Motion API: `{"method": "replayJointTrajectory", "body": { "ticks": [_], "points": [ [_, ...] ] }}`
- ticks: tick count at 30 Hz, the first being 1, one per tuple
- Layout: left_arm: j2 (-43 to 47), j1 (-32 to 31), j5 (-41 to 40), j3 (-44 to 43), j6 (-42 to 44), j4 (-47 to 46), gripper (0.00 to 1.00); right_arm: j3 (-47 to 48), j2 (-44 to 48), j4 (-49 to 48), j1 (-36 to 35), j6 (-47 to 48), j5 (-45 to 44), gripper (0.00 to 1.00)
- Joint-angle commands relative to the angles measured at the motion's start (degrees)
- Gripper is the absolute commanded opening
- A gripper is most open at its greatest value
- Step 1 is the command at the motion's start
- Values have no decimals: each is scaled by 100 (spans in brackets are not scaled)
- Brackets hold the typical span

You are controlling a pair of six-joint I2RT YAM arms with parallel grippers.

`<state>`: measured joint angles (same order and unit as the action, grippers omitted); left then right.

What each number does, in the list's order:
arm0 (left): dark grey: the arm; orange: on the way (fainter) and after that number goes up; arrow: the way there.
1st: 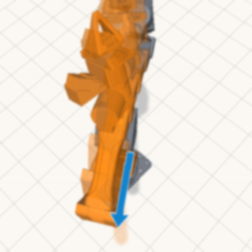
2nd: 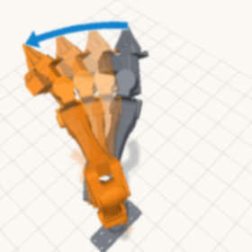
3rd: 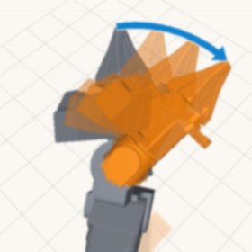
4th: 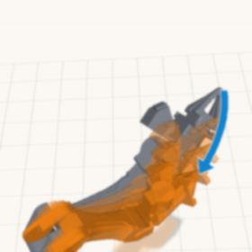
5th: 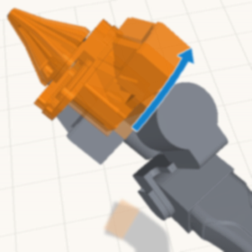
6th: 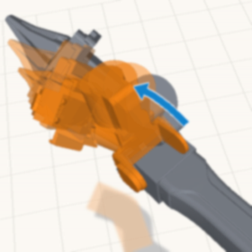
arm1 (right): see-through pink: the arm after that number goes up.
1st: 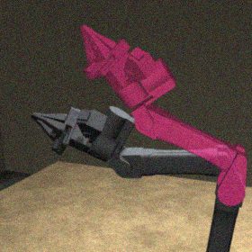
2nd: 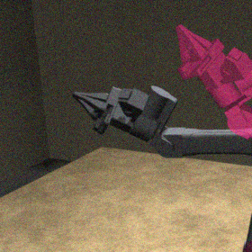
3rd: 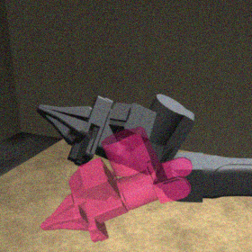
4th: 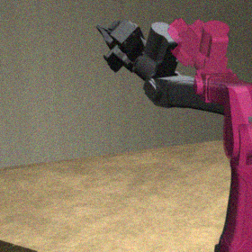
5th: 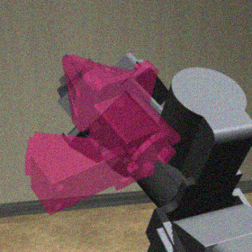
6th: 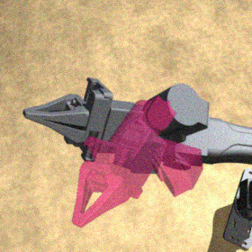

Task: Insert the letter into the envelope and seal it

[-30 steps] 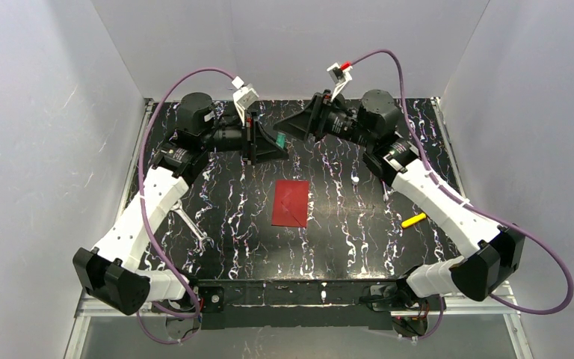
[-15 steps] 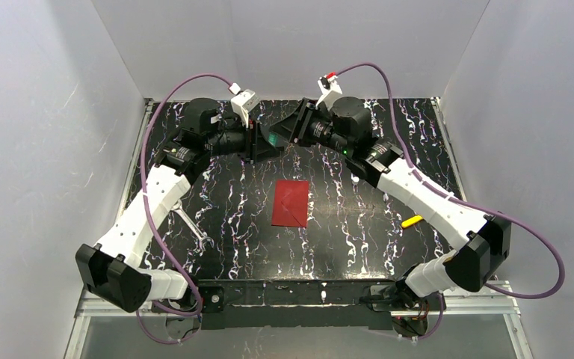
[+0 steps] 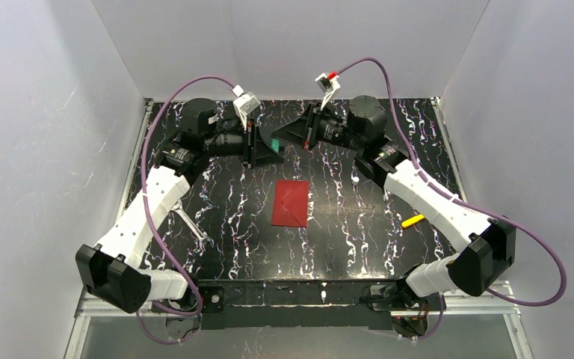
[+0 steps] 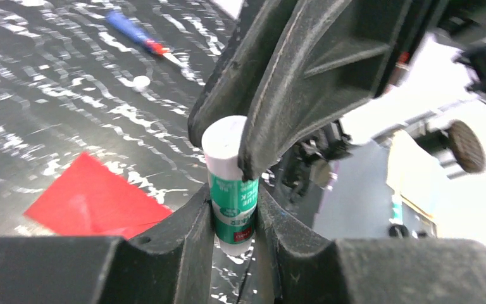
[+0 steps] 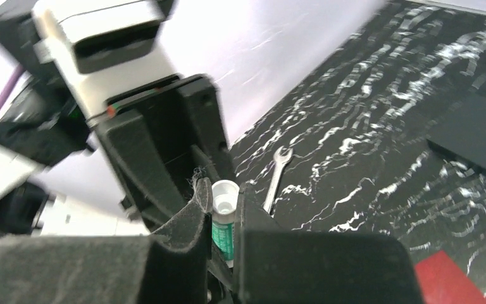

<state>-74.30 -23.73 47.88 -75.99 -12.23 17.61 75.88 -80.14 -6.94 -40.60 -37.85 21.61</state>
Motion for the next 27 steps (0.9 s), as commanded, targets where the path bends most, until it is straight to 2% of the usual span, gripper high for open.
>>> {"method": "replayJointTrajectory", "body": {
  "ticks": [1, 3, 5, 9, 11, 14, 20, 25, 27],
  "points": [
    [345, -64, 1827, 379, -723, -1427, 0, 216, 80, -1003, -36, 520, 2878, 1],
    [393, -62, 1956, 451, -969, -1716, 0, 262, -16, -1045, -44, 395, 3408, 1],
    [376, -62, 2044, 452, -1108, -2006, 0, 111, 54, -1365, -45, 213, 3449, 1],
    [368, -62, 1871, 406, -1149, -2032, 0, 159, 168, -1047, -45, 387, 2726, 1],
    [383, -63, 1577, 360, -1120, -1869, 0, 269, 172, -590, -45, 571, 2161, 1],
    [397, -62, 984, 286, -1179, -1549, 0, 256, 225, -426, -42, 608, 1565, 1],
    [331, -41, 371, 273, -1930, -1648, 31, -60, 443, -590, -45, 453, 649, 1],
    [153, 49, 284, 260, -2248, -1550, 40, -179, 491, -676, -45, 392, 410, 1],
    [95, 82, 307, 237, -2235, -1479, 36, -178, 474, -626, -45, 391, 431, 1]
  ]
}}
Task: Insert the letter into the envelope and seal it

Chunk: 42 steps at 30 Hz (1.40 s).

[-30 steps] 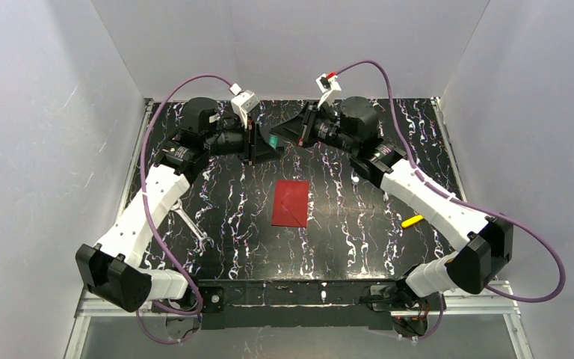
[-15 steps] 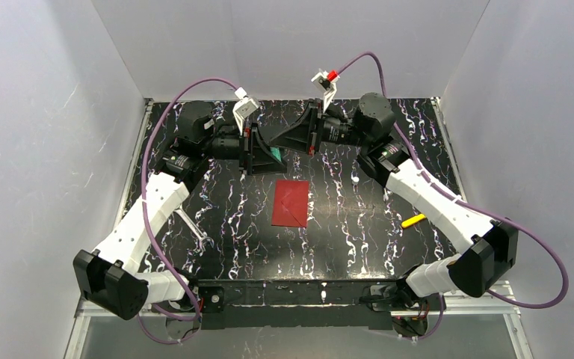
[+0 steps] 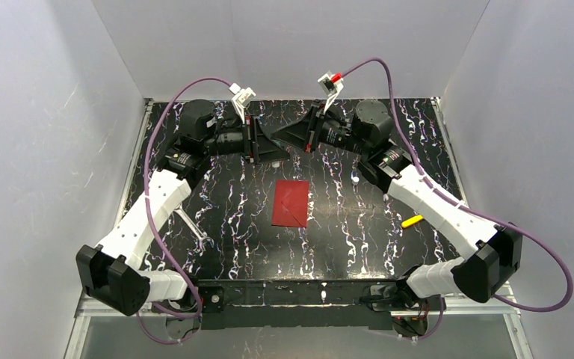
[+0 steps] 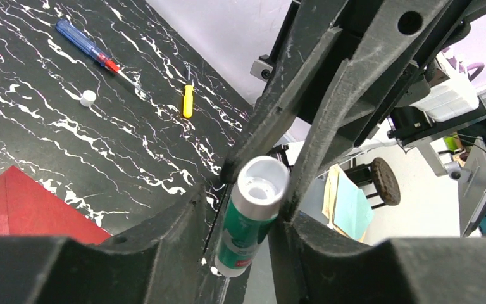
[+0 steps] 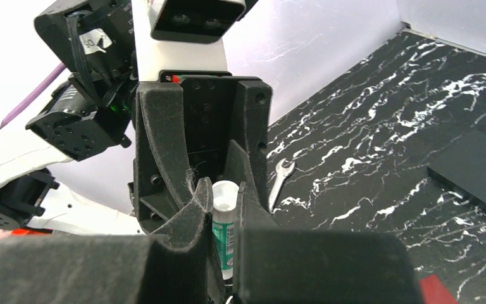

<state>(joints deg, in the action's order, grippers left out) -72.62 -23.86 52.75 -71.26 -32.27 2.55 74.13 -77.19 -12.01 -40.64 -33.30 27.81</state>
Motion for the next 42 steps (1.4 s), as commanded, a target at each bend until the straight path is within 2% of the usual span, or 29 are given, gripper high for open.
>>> {"method": "replayJointTrajectory", "body": {
  "ticks": [1, 4, 6, 7, 8, 10, 11, 13, 14, 17, 21, 26, 33, 42],
  "points": [
    [-84, 105, -182, -246, -180, 87, 32, -10, 181, -111, -40, -69, -203, 1],
    [-115, 122, -253, -286, -10, 381, 22, -21, 210, -104, -36, -60, -230, 1],
    [-142, 129, -223, -285, 3, 442, 5, -6, 193, -45, -40, -51, -241, 1],
    [-151, 130, -200, -275, -17, 419, 0, 19, 186, 51, -40, -47, -290, 1],
    [-153, 133, -211, -272, -55, 401, 0, 55, 171, 190, -40, -43, -426, 8],
    [-163, 136, -340, -280, -129, 425, 0, 64, 199, 392, -36, -20, -768, 48],
    [-177, 138, -462, -312, -162, 486, 0, 29, 277, 452, -40, -19, -983, 64],
    [-235, 148, -982, -478, -249, 837, 0, -229, 491, 259, -40, -93, -1372, 80],
    [-276, 149, -1323, -594, -288, 1173, 0, -450, 625, 11, -40, -205, -1516, 82],
    [-385, 166, -2295, -1039, -572, 1905, 0, -987, 889, -664, -53, -463, -1729, 83],
    [-455, 175, -2756, -1233, -1256, 1985, 0, -901, 749, -403, -221, -294, -1809, 82],
    [-501, 175, -3003, -1229, -1729, 1978, 0, -339, 394, 358, -572, 114, -2379, 78],
    [-570, 188, -2986, -1305, -1952, 2016, 0, 343, -207, 742, -963, 464, -2898, 74],
    [-534, 240, -2914, -1264, -2049, 2036, 1, 658, -502, 1128, -1162, 551, -3504, 55]
  ]
}}
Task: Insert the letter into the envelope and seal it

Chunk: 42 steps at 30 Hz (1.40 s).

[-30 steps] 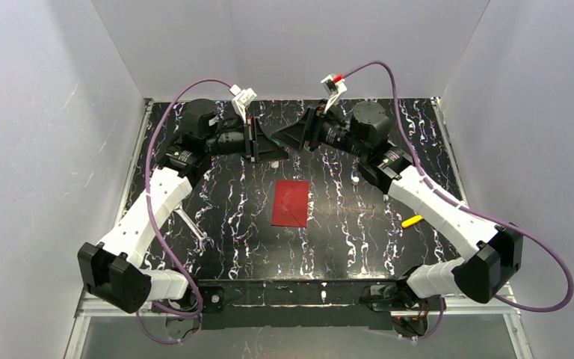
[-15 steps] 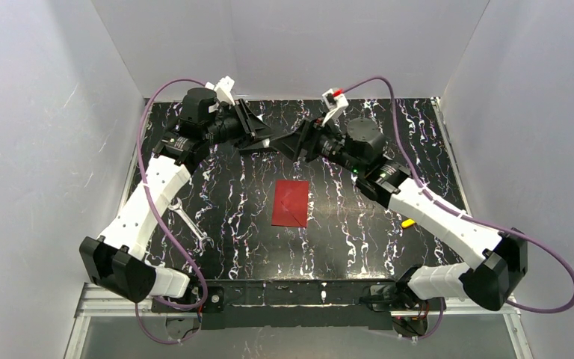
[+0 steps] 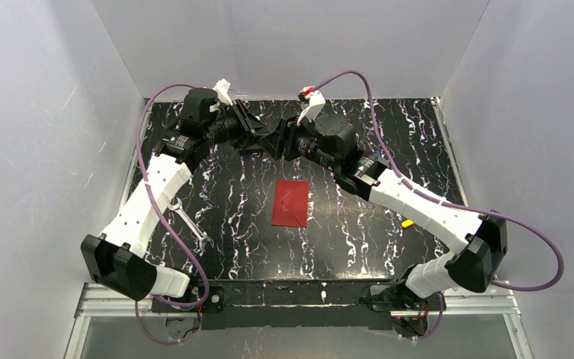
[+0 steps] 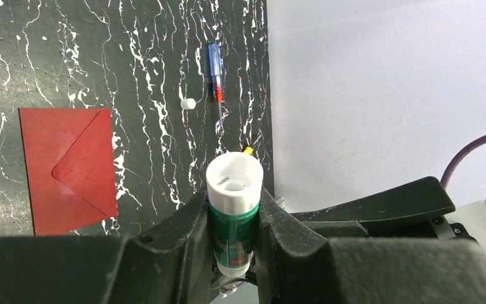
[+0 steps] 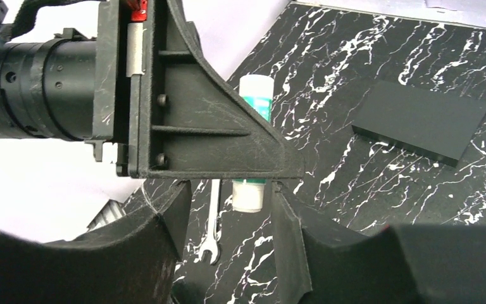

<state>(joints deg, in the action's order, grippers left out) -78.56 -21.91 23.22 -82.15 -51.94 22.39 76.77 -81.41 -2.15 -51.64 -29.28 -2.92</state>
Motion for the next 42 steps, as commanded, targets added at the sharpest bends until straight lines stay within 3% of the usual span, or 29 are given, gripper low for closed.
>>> {"method": "replayJointTrajectory", "body": {
  "ticks": [1, 3, 6, 10, 14, 17, 23, 33, 42],
  "points": [
    [68, 46, 58, -162, -63, 9, 0, 395, -65, 167, -65, 134, -471, 55],
    [60, 64, 156, -148, 90, -84, 0, 349, 28, 118, -74, 75, -494, 58],
    [73, 89, 460, -19, 882, -419, 0, 288, 284, -38, -75, 50, -430, 70],
    [-171, 143, 1628, -243, 2916, 23, 0, 212, 704, -224, -66, -150, -388, 80],
    [-53, 139, 2594, -42, 4654, 200, 0, 587, 668, 264, -48, -777, -671, 80],
    [219, 141, 3205, 234, 5363, -128, 0, 974, 371, 786, -48, -1345, -774, 71],
    [331, 142, 3586, 434, 5482, -745, 0, 1759, -151, 1730, -48, -1499, -566, 55],
    [383, 142, 3417, 414, 5420, -702, 0, 2034, -372, 2114, -48, -1293, -216, 52],
    [428, 147, 3296, 425, 5054, -837, 0, 2088, -407, 2308, -48, -1185, -147, 32]
  ]
}}
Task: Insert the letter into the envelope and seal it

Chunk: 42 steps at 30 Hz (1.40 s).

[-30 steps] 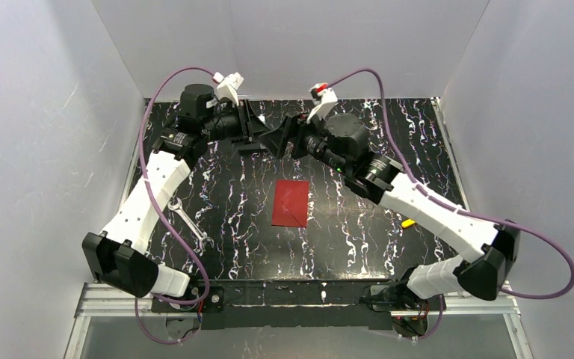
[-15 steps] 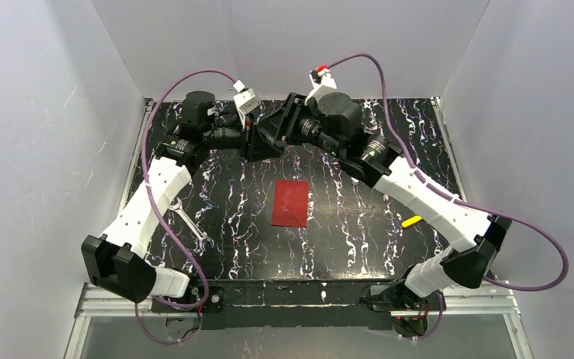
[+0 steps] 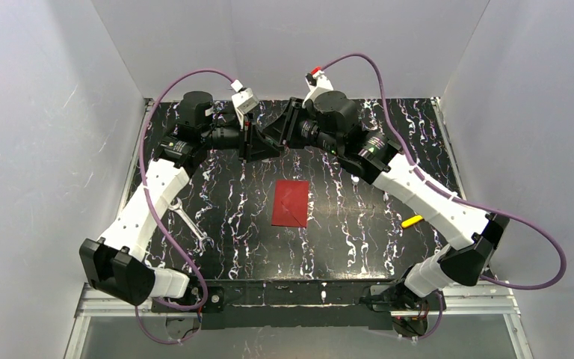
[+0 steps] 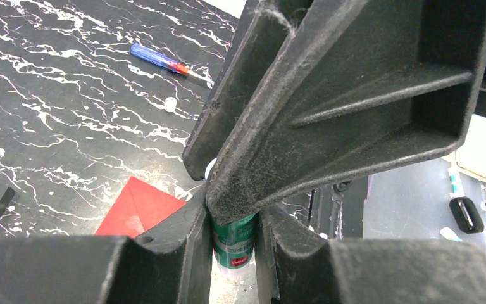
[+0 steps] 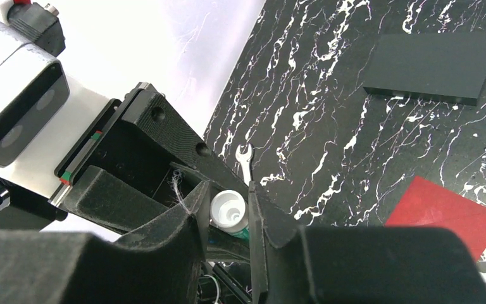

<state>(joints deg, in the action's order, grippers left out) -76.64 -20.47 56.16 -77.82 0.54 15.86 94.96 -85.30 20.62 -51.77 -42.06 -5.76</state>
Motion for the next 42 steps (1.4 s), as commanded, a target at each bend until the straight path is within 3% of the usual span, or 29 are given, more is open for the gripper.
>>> {"method": "replayJointTrajectory", "body": {
  "ticks": [1, 6, 12, 15, 21, 23, 29, 31, 33, 35, 42],
  "points": [
    [233, -7, 0, -17, -246, -194, 0, 277, -17, 37, -35, 123, 144, 32],
    [194, 4, 51, -124, -427, -204, 0, 308, -37, 66, -35, 313, 291, 36],
    [-19, 44, 393, -443, -857, 34, 0, 530, -30, 220, 66, 734, 753, 12],
    [36, 62, 823, -345, -1168, -323, 0, 127, 283, -378, 327, 826, 1320, 1],
    [160, 73, 1822, -134, -2365, -1941, 0, -807, 752, -2488, 1239, 757, 3824, 1],
    [187, 66, 1971, -240, -2414, -1964, 0, -1025, 844, -3079, 1343, 770, 4576, 1],
    [303, 68, 2271, -486, -2336, -1966, 0, -981, 692, -3652, 1424, 823, 6133, 1],
    [342, 76, 2439, -583, -2254, -1955, 0, -975, 563, -4217, 1424, 420, 6725, 1],
    [310, 77, 2653, -732, -2234, -1940, 0, -1112, 484, -5461, 1417, -533, 7249, 1],
    [258, 73, 2892, -891, -2253, -1937, 0, -1177, 426, -6081, 1415, -1014, 7468, 1],
    [174, 61, 3556, -1238, -2242, -1902, 0, -746, 225, -5820, 1383, -882, 7283, 1]
  ]
}}
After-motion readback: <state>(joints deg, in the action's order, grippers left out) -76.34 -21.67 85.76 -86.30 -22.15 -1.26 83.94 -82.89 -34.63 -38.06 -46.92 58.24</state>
